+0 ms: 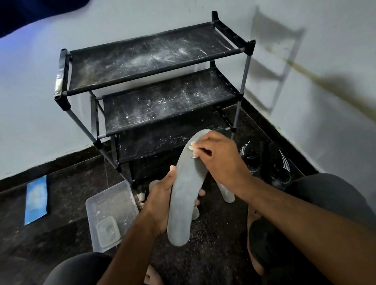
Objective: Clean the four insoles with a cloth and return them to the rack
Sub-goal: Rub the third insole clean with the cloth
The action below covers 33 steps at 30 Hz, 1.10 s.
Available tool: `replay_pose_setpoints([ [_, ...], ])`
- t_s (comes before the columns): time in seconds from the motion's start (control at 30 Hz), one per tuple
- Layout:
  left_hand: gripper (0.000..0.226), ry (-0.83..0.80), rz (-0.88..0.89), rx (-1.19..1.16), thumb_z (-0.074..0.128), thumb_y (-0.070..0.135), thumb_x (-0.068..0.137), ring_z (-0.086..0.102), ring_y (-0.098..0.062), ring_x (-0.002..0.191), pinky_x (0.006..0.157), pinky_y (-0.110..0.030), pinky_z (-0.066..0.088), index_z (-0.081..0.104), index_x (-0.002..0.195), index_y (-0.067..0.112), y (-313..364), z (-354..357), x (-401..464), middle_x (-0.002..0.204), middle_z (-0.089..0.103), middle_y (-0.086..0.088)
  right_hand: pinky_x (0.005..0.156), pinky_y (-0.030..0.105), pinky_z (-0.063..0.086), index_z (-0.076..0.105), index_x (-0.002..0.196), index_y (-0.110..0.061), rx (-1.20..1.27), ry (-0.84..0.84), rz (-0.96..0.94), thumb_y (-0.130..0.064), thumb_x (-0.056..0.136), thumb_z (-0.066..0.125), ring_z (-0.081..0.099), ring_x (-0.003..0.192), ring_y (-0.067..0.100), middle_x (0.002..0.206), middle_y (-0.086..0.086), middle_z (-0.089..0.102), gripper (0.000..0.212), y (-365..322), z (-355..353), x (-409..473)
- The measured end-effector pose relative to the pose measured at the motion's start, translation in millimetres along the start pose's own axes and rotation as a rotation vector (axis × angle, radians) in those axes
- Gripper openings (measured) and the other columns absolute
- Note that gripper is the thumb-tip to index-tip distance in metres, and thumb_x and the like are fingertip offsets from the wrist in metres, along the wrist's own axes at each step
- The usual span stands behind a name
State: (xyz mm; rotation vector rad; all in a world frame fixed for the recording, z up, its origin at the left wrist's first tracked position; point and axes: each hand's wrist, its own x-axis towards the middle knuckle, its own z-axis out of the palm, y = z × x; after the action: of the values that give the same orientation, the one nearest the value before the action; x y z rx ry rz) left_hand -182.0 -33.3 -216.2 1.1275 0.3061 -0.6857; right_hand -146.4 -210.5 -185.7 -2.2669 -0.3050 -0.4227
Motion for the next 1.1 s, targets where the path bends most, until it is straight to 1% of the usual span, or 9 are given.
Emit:
replay_pose_setpoints([
  [0.1,0.071,-0.032,-0.007,-0.002,0.038,0.059,0.102,0.064,-0.033,0.074,0.064,-0.041,0.056,0.078,0.106,0.001,0.1,4.1,-0.3,0.099,0.07,-0.028,0.086,0.023,0.05,0.075,0.103,-0.009,-0.059,-0.117,-0.039,-0.012,0.092,0.065,0.059,0.087,0.007,0.099,0.0,0.063,0.015,-3.4,4.6,-8.7],
  [0.23,0.065,0.031,0.025,-0.076,0.047,0.057,0.1,0.066,-0.033,0.08,0.069,-0.042,0.058,0.069,0.12,-0.001,-0.5,1.3,2.1,0.097,0.069,-0.023,0.067,0.012,0.05,0.074,0.099,-0.001,0.046,-0.412,-0.138,-0.007,0.091,0.065,0.057,0.076,0.002,0.093,0.002,0.057,0.013,-14.2,15.1,-25.6],
  [0.37,0.072,-0.003,0.031,-0.079,0.043,0.061,0.102,0.062,-0.037,0.084,0.076,-0.044,0.055,0.064,0.131,-0.002,-1.0,-5.9,4.8,0.11,0.064,-0.033,0.083,0.016,0.048,0.077,0.1,-0.01,0.041,-0.094,-0.033,-0.01,0.088,0.07,0.061,0.085,0.007,0.096,-0.002,0.065,0.014,-3.0,1.2,-2.8],
  [0.47,0.074,-0.032,0.003,-0.05,0.037,0.062,0.104,0.062,-0.035,0.083,0.074,-0.043,0.055,0.063,0.133,-0.001,-1.7,-8.4,7.2,0.111,0.065,-0.032,0.08,0.008,0.047,0.076,0.099,-0.01,0.045,0.086,0.121,-0.009,0.086,0.073,0.06,0.081,0.002,0.094,-0.001,0.065,0.014,10.6,-17.6,12.9],
  [0.63,0.073,-0.044,0.02,-0.054,0.04,0.063,0.102,0.062,-0.037,0.087,0.078,-0.046,0.054,0.065,0.131,0.001,-2.2,-7.2,9.3,0.113,0.064,-0.033,0.082,0.023,0.053,0.075,0.102,-0.009,-0.019,-0.211,-0.02,-0.013,0.089,0.069,0.06,0.084,0.009,0.097,0.001,0.064,0.015,2.6,1.1,-11.7],
  [0.73,0.071,0.004,0.041,-0.102,0.045,0.059,0.1,0.065,-0.033,0.079,0.071,-0.043,0.057,0.063,0.131,-0.003,-3.2,-8.3,11.0,0.099,0.069,-0.024,0.075,0.011,0.048,0.074,0.105,-0.008,0.018,-0.454,-0.105,-0.013,0.092,0.065,0.061,0.083,0.01,0.096,-0.003,0.058,0.016,-7.4,12.4,-24.3],
  [0.87,0.07,-0.003,0.058,-0.097,0.04,0.06,0.103,0.062,-0.037,0.089,0.081,-0.047,0.053,0.067,0.128,0.0,-2.1,-10.1,9.5,0.111,0.066,-0.031,0.084,0.016,0.048,0.076,0.102,-0.009,-0.003,-0.148,-0.055,-0.013,0.089,0.07,0.059,0.084,0.004,0.097,0.001,0.065,0.015,5.7,-1.1,-1.8],
  [0.93,0.071,-0.017,0.062,-0.09,0.037,0.061,0.104,0.059,-0.037,0.091,0.083,-0.047,0.051,0.067,0.129,0.002,-1.7,-10.4,9.1,0.113,0.064,-0.031,0.081,0.008,0.044,0.077,0.097,-0.008,0.027,-0.001,0.043,-0.009,0.087,0.072,0.059,0.08,-0.003,0.094,0.002,0.066,0.012,13.3,-9.7,7.5],
  [1.1,0.07,-0.005,0.05,-0.104,0.04,0.06,0.103,0.062,-0.034,0.083,0.074,-0.043,0.057,0.066,0.129,0.001,-0.9,-7.1,8.8,0.106,0.066,-0.027,0.082,0.008,0.041,0.074,0.107,-0.012,-0.073,-0.308,-0.048,-0.016,0.091,0.067,0.054,0.086,0.003,0.099,-0.005,0.06,0.018,2.1,6.4,-15.7],
])
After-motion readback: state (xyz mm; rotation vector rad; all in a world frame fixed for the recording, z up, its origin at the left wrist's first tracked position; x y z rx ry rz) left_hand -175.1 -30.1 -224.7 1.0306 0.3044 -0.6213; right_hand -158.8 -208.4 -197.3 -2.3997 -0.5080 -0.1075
